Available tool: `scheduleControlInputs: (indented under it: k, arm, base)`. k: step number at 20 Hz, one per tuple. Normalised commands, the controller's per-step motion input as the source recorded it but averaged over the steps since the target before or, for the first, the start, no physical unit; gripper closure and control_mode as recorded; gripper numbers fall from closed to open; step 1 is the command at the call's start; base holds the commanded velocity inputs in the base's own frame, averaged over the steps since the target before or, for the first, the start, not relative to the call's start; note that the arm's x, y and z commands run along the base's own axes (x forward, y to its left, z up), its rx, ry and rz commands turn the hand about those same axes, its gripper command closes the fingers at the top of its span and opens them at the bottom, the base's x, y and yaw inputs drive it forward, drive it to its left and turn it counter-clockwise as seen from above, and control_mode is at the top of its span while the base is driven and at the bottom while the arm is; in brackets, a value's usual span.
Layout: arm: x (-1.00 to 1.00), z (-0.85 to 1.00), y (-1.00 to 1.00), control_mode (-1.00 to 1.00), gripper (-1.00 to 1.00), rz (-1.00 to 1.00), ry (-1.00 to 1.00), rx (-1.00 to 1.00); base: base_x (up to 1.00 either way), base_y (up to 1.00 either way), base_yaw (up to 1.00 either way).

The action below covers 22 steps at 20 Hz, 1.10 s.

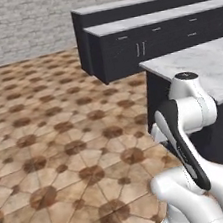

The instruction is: Four empty soda cans are scattered around the kitchen. Gather all the cans and cluster them next to the stove for recycling.

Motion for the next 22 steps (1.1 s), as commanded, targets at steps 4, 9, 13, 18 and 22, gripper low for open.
scheduleControlInputs:
  k: [4, 9, 13, 18, 22]
  arm:
    - [0.0, 0.0, 0.0, 1.0, -1.0, 0.0, 0.0, 0.0]
    - [0.0, 0.0, 0.0, 1.0, -1.0, 0.0, 0.0, 0.0]
    - [0.0, 0.0, 0.0, 1.0, -1.0, 0.0, 0.0, 0.0]
    - [0.0, 0.0, 0.0, 1.0, -1.0, 0.0, 0.0, 0.0]
    - [0.0, 0.0, 0.0, 1.0, -1.0, 0.0, 0.0, 0.0]
  base:
    - [1.0, 1.0, 0.0]
    - [1.0, 0.94, 0.0]
    - [1.0, 0.68, 0.0]
    - [1.0, 0.47, 0.0]
    - [1.0, 0.19, 0.0]
